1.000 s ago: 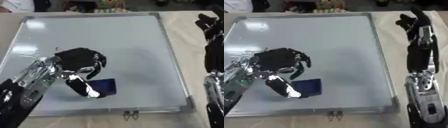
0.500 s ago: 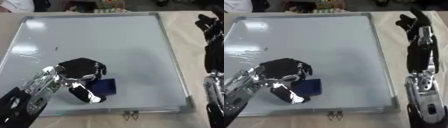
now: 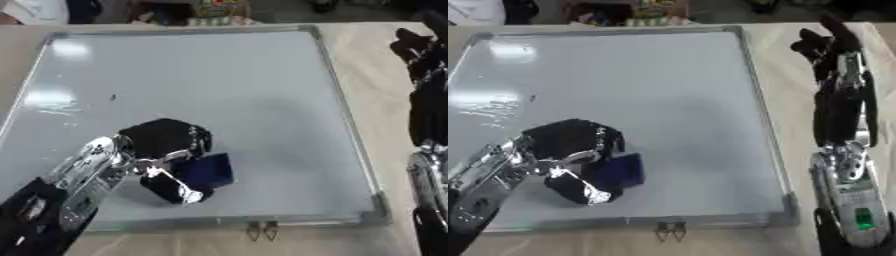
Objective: Wipe the whiteboard clean with a brush.
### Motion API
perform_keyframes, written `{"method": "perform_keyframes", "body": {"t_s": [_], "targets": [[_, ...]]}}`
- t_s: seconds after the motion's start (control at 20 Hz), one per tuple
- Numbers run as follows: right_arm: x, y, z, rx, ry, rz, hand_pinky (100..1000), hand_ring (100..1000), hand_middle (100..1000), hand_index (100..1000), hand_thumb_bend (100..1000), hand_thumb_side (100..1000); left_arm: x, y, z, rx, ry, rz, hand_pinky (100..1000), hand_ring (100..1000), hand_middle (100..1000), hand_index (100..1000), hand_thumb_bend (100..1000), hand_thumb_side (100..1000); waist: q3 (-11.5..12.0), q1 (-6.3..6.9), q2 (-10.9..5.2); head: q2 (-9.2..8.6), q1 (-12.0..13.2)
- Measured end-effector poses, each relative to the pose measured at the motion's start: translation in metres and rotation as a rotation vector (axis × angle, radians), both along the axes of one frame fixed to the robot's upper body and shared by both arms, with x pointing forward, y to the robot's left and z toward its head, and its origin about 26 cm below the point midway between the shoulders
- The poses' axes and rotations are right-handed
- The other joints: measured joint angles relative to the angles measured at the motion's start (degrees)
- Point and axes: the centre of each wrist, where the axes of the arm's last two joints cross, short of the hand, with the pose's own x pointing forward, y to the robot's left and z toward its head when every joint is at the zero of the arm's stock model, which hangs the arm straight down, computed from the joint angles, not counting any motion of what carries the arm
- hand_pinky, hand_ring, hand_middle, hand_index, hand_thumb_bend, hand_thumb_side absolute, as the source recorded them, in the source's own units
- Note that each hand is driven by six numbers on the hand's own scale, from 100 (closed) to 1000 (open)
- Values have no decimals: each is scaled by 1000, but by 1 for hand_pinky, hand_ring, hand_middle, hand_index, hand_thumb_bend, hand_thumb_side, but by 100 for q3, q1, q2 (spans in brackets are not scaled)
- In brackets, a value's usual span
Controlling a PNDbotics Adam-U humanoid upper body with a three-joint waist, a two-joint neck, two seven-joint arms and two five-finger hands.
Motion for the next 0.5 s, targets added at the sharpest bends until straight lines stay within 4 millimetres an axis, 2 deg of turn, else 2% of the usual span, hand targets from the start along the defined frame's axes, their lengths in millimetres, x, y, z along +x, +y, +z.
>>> {"method": "perform_keyframes", "body": {"t_s": [0.5], "targets": [[0, 0, 0, 0, 2, 1, 890, 875, 579, 912, 100, 1000, 0, -2, -2, -25, 7, -9, 470, 625, 589, 252, 301, 560, 2, 2, 1, 0, 2]]}}
